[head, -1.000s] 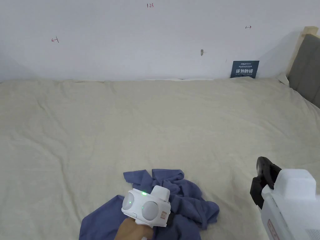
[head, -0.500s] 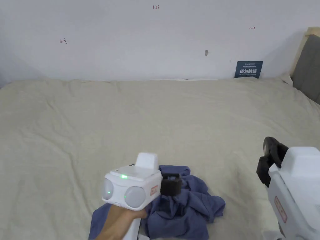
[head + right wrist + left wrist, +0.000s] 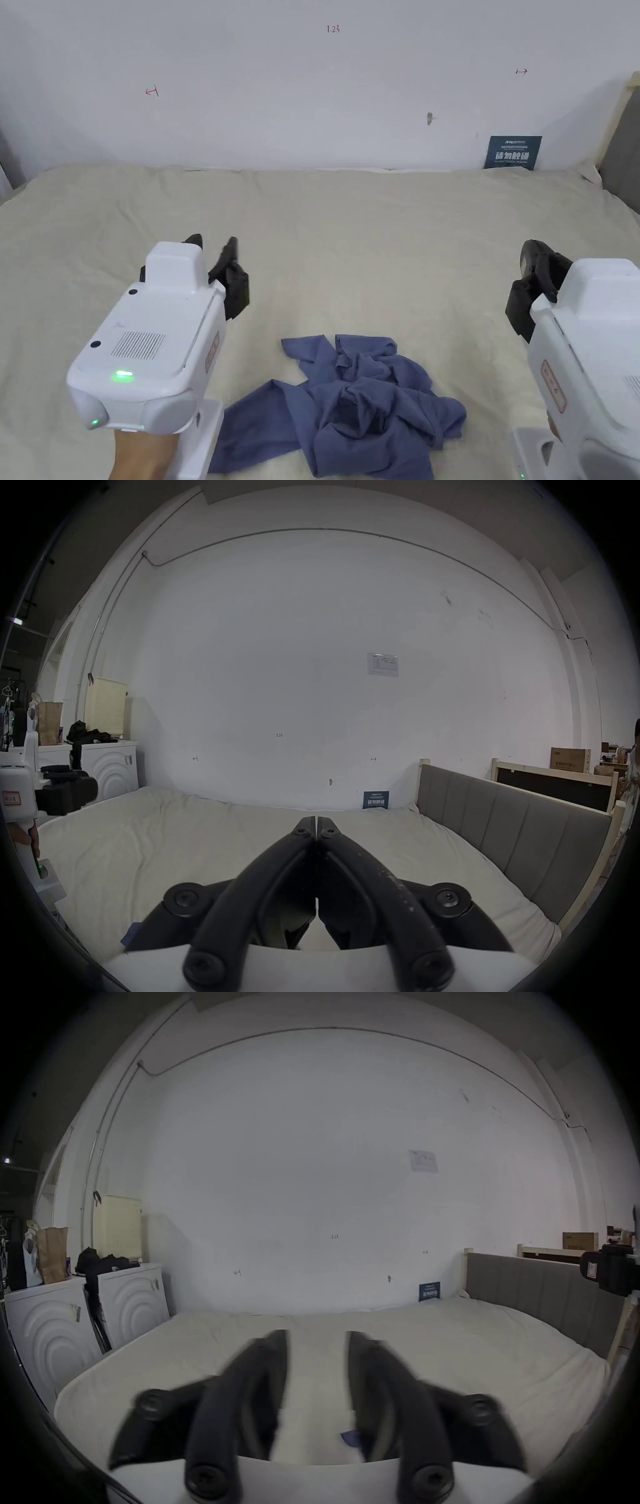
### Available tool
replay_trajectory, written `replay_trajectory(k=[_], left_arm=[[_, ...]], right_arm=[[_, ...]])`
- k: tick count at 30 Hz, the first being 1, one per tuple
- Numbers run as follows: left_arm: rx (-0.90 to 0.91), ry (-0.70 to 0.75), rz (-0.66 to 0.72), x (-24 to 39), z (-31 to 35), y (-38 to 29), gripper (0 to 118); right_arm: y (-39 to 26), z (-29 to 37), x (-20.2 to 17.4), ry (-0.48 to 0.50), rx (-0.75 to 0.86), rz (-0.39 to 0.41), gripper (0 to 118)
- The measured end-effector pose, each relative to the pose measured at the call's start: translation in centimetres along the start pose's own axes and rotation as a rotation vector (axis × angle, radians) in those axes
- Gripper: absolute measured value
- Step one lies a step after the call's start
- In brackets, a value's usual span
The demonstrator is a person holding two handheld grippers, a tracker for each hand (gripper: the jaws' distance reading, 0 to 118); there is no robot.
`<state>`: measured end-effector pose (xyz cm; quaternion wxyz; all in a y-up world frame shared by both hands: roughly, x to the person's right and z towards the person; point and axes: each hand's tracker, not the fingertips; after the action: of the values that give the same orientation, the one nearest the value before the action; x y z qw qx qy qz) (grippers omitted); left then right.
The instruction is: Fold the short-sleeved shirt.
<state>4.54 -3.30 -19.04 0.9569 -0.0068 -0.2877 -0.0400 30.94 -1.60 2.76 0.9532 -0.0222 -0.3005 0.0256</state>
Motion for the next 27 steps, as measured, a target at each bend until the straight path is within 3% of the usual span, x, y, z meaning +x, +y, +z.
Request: replay_trajectory(k=[2, 10, 19, 27], left_arm=[[-0.003, 0.007, 0.009, -0.5, -0.1, -0.1, 0], [-0.082, 0.003, 0.037, -1.4, -0.6, -0.6, 0], [-0.508, -0.071, 0.197, -2.7, -3.7, -7.4, 0], [-0.802, -0.062, 0.247, -2.7, -5.3, -16.2, 0]], right_arm=[[0.0, 0.0, -0.3, 0.007, 0.001, 0.001, 1], [-0.2, -0.1, -0.8, 0.023, -0.006, 0.007, 1], [-1.4, -0.5, -0.4, 0.021, -0.037, -0.001, 1], [-2.7, -1.2, 0.2, 0.012, -0.073, -0.001, 1]])
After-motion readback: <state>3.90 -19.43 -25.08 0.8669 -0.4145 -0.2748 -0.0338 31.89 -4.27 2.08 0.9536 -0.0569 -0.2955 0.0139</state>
